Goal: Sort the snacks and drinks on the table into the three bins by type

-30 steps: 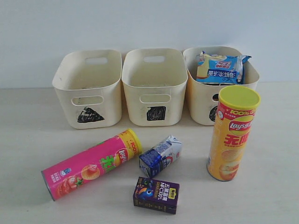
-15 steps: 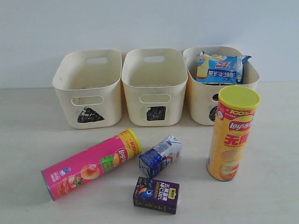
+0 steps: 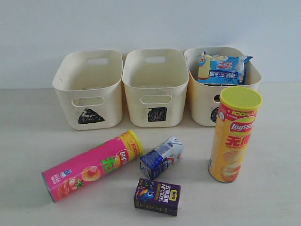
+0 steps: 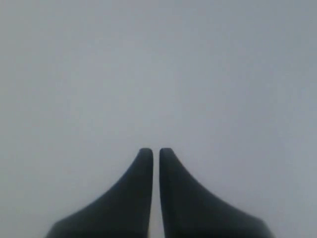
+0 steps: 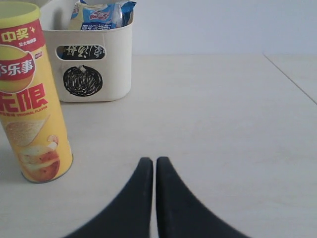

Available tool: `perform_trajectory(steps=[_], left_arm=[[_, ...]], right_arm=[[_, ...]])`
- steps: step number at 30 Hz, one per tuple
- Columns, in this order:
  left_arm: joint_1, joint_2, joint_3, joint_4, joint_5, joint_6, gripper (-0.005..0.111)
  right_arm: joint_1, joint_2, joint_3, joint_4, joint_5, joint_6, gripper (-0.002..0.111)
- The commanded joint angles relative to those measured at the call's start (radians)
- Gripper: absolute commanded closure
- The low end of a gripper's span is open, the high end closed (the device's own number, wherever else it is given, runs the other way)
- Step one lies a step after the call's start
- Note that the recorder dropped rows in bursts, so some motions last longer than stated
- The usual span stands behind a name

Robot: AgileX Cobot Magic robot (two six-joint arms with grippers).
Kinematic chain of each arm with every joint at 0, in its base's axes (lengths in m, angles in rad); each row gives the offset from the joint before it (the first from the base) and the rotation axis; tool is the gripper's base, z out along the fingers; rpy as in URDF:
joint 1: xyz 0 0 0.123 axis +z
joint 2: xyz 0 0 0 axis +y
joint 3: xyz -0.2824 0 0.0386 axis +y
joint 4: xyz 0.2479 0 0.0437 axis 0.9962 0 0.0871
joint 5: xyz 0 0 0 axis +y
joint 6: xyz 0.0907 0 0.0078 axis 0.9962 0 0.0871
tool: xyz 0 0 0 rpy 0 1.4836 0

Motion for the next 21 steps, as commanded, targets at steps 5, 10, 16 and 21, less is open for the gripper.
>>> perform_trajectory(steps=[5,10,16,21], left_arm=[[-0.002,0.374,-0.228,0.032,0.048,-0.018,0.102],[-0.002,0.606,-0.377,0.087,0.211,0.05,0.102],[-0.002,0.841,-0.571,0.255,0.575,0.167,0.102],[-0.006,0.937,-0.652,0.249,0.77,0.314,0.102]], right_arm=[[0.002,-0.005,0.004,-0.004,-0.01,0.001,0.108],[0.002,-0.005,0.004,-0.004,-0.011,0.001,0.108],[0.002,-0.005,0.004,-0.004,-0.011,0.001,0.108],[0.002,-0.005,0.004,-0.004,-0.009,0.001,0.108]])
